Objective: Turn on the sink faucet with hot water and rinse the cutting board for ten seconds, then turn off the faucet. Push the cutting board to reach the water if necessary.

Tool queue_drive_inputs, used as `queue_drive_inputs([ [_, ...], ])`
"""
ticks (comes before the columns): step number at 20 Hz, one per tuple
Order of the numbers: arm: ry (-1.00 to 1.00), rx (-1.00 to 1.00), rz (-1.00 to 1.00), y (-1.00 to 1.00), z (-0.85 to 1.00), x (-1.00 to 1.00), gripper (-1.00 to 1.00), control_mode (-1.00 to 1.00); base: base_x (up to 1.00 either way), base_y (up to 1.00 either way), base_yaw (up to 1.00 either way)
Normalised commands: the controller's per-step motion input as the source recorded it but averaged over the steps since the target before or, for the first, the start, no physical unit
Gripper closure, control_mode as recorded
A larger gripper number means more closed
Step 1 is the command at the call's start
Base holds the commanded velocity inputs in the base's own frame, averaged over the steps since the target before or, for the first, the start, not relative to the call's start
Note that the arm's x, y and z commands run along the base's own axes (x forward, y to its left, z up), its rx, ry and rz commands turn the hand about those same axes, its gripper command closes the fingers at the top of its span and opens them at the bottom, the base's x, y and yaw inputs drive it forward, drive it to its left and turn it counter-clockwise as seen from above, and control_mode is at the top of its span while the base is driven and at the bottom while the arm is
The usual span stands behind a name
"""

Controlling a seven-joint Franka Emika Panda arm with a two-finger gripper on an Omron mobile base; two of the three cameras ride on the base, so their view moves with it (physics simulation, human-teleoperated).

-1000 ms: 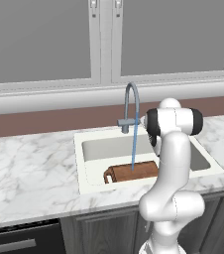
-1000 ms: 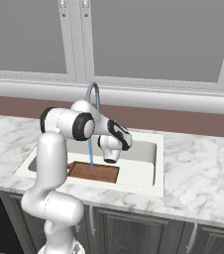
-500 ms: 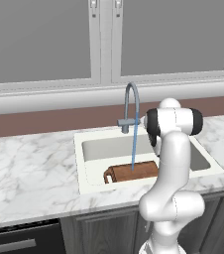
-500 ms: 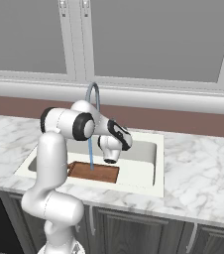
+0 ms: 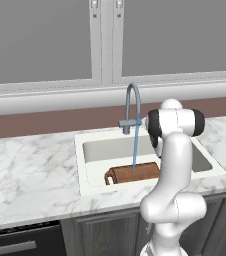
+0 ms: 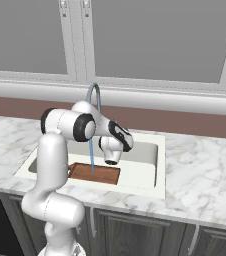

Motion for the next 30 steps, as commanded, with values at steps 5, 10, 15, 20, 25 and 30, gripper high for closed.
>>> queue_drive_inputs([
  [5, 0.0, 0.0, 0.0, 0.0, 0.0, 0.0, -1.0, -1.0, 0.0, 0.0, 0.0],
  [10, 0.0, 0.0, 0.0, 0.0, 0.0, 0.0, -1.0, -1.0, 0.0, 0.0, 0.0],
  [15, 0.0, 0.0, 0.0, 0.0, 0.0, 0.0, -1.0, -1.0, 0.0, 0.0, 0.0],
  [20, 0.0, 0.0, 0.0, 0.0, 0.0, 0.0, -1.0, -1.0, 0.0, 0.0, 0.0],
  [25, 0.0, 0.0, 0.02, 0.01, 0.0, 0.0, -1.0, -1.0, 0.0, 0.0, 0.0],
  [30, 0.0, 0.0, 0.04, 0.0, 0.0, 0.0, -1.0, -1.0, 0.0, 0.0, 0.0],
])
